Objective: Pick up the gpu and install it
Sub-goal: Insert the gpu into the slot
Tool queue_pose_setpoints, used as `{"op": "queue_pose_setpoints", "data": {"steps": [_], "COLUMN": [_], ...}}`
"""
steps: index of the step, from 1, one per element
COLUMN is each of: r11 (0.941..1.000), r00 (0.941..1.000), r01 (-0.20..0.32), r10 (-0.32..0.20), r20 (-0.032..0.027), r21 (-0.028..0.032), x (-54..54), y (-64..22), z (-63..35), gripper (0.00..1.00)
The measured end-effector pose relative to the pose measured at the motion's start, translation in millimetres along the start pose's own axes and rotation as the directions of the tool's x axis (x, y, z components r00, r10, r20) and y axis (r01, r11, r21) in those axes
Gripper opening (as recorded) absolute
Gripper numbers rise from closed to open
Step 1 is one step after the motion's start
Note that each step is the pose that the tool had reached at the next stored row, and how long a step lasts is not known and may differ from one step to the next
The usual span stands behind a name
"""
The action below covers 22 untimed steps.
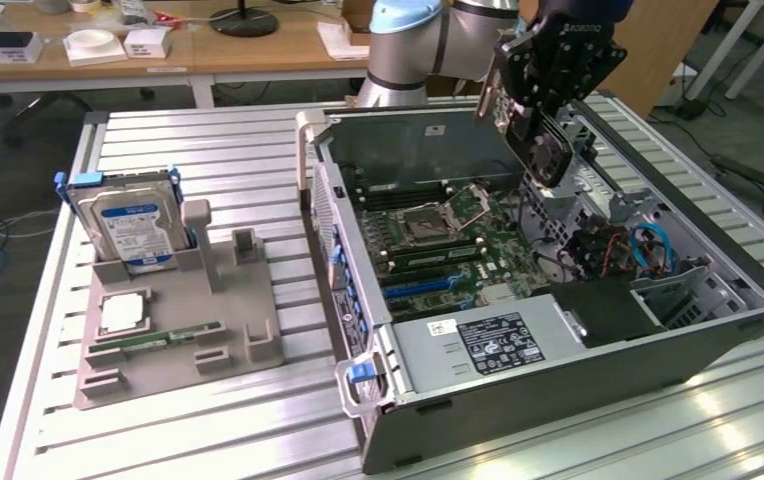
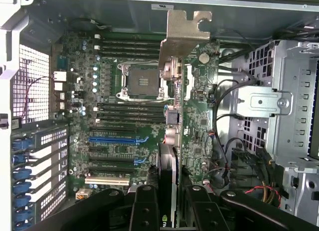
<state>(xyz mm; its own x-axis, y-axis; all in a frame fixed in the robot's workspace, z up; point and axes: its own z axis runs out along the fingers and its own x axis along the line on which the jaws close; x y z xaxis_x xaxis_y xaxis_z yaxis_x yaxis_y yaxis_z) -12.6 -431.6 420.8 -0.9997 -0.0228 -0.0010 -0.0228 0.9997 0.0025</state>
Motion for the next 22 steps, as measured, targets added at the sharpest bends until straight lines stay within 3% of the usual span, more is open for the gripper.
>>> {"op": "queue_pose_setpoints", "data": {"steps": [12, 22], "r11": [1.0, 0.9946], "r00": [1.0, 0.9946], "r01": [0.004, 0.104], "r10": [-0.004, -0.104], "r20": [0.0, -0.0003], "r21": [0.0, -0.0001], "x": [0.0, 0.0], "y": [0.0, -0.1], "z": [0.0, 0.0], "gripper": [0.27, 0.27]}}
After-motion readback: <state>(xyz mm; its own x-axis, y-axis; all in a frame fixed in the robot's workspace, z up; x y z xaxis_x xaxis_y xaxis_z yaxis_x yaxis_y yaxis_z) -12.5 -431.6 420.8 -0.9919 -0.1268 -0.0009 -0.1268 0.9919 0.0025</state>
